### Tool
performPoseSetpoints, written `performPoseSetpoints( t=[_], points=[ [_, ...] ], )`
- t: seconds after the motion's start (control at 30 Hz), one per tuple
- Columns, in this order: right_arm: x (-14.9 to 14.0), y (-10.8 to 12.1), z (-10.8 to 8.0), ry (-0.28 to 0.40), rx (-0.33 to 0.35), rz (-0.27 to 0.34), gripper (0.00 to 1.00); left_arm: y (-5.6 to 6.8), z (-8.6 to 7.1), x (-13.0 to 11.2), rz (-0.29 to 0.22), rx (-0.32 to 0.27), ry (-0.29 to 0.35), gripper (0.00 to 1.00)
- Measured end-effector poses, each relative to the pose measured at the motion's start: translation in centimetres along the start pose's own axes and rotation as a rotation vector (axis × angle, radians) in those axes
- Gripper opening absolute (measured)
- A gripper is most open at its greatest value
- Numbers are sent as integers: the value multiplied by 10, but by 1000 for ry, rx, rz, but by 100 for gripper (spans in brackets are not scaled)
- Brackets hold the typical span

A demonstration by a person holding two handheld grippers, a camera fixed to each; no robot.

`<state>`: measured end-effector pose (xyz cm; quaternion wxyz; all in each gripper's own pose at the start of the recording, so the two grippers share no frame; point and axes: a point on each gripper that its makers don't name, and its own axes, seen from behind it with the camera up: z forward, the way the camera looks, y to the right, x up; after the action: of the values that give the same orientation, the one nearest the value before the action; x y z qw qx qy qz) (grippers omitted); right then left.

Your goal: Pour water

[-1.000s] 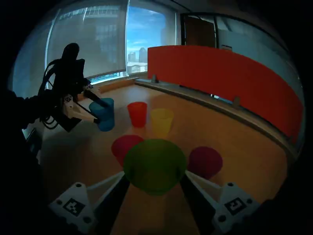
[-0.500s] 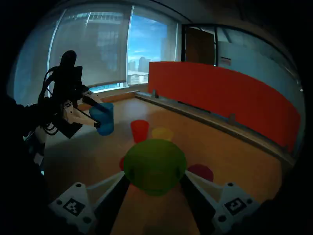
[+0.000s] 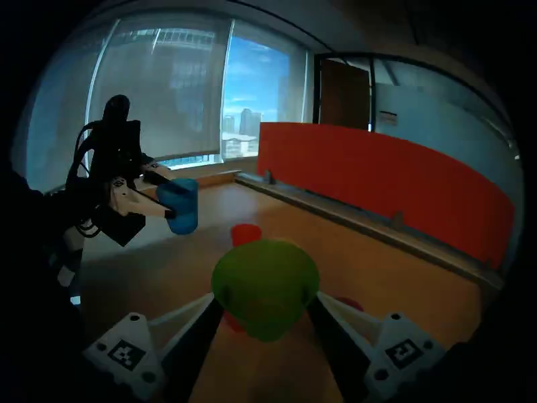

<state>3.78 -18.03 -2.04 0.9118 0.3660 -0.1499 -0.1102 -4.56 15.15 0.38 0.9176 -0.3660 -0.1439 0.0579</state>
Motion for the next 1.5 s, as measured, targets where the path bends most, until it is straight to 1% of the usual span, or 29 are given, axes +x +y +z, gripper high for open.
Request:
performPoseSetpoints(
  t=[0.37,0.7,0.9,1.3,1.5],
  points=[
    [13,-2,-1,62,-6,3,87,0,-1,5,-19,3,34,84],
    [25,1,0,132,-26,2,87,0,-2,13,-4,12,61,84],
    [32,0,1,167,-32,-3,87,-2,-2,16,-4,23,78,84],
    [35,-1,5,187,-8,23,87,-7,-6,26,16,46,121,84],
    [37,-6,8,193,10,27,87,-10,-8,35,45,66,144,84]
  ],
)
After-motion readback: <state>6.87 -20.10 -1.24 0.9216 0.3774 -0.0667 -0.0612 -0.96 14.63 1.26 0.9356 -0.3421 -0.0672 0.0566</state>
